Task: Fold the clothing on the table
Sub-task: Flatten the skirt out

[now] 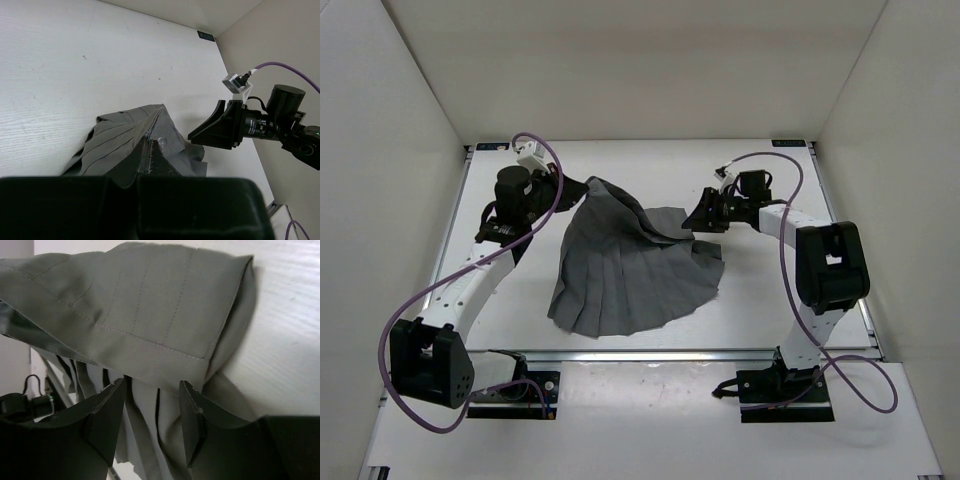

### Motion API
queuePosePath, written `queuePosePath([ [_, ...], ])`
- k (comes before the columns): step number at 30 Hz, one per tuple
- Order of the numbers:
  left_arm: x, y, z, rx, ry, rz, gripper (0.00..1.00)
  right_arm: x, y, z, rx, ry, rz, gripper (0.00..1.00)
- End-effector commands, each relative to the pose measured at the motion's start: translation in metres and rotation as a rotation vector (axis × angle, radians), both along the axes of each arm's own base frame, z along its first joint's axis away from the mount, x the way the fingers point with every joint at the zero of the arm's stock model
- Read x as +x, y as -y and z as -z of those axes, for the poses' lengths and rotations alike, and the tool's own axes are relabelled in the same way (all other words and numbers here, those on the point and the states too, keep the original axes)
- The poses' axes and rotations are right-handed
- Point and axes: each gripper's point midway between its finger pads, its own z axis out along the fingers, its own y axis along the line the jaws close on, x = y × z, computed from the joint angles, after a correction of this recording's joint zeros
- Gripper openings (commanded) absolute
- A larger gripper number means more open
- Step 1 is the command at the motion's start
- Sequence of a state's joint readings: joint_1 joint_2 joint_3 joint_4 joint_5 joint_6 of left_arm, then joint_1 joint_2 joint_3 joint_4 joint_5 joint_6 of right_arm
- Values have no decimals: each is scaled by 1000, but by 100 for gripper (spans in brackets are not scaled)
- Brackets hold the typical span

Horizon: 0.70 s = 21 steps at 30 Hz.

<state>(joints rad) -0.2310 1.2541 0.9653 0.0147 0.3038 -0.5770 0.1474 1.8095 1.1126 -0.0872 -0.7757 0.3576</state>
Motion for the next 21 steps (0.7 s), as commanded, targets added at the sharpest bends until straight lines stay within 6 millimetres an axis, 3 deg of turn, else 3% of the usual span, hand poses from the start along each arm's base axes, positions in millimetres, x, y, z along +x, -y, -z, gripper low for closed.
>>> queuePosePath([
  [1, -5, -1, -18, -22, 54, 11, 0, -11, -13, 2, 58, -76, -13, 44],
  [13, -8, 0, -16, -25, 52, 14, 0, -2, 11, 19, -1, -76, 91, 46],
  [21, -8, 0, -15, -27, 51, 15, 0, -6, 4, 27, 20, -102, 62, 45],
])
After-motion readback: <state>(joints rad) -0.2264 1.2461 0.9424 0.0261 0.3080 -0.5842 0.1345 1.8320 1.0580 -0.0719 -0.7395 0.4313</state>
